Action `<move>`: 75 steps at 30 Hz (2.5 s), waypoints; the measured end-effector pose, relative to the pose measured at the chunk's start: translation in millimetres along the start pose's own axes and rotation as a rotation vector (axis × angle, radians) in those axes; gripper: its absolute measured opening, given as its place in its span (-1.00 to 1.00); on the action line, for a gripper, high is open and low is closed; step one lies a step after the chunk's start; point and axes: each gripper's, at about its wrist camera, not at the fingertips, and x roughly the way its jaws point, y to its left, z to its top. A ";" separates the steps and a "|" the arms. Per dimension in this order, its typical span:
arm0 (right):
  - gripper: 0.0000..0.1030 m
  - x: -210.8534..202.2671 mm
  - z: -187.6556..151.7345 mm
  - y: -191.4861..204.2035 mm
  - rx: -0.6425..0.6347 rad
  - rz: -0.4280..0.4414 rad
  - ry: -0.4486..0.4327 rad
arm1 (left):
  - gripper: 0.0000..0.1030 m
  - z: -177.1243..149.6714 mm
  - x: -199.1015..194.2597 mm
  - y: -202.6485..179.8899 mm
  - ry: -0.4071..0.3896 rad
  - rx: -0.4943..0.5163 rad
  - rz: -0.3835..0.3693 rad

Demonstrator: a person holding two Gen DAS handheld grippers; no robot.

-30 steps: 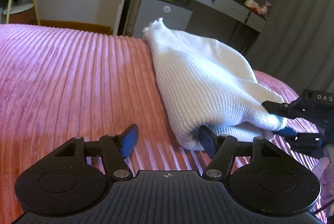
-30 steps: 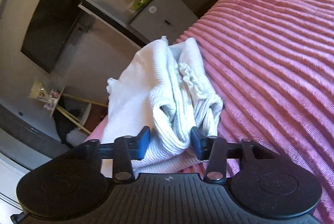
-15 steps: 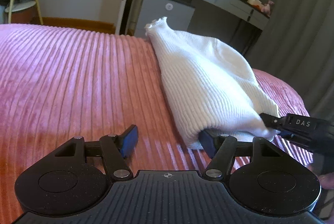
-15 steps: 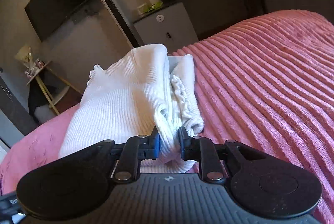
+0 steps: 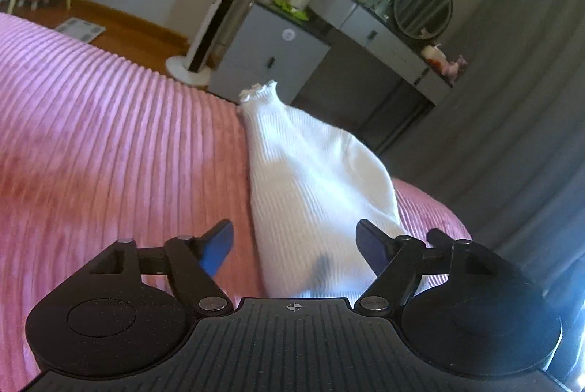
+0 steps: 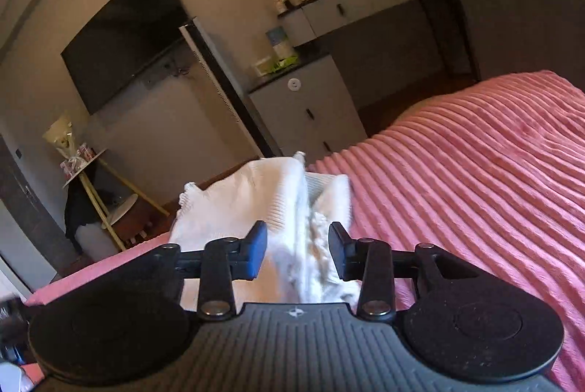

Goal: Fold small clothes

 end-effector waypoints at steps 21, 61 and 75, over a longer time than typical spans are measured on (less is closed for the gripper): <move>0.24 31.4 -2.1 -26.5 -0.017 -0.049 0.100 | 0.58 23.1 109.1 10.7 0.224 -0.014 -0.006; -0.12 64.5 -16.4 -31.0 0.214 0.219 0.123 | -0.11 44.0 93.4 -26.3 0.125 0.161 -0.046; -0.12 59.6 -29.9 22.4 0.107 0.325 0.206 | -0.11 43.1 40.0 -12.2 0.109 0.239 0.095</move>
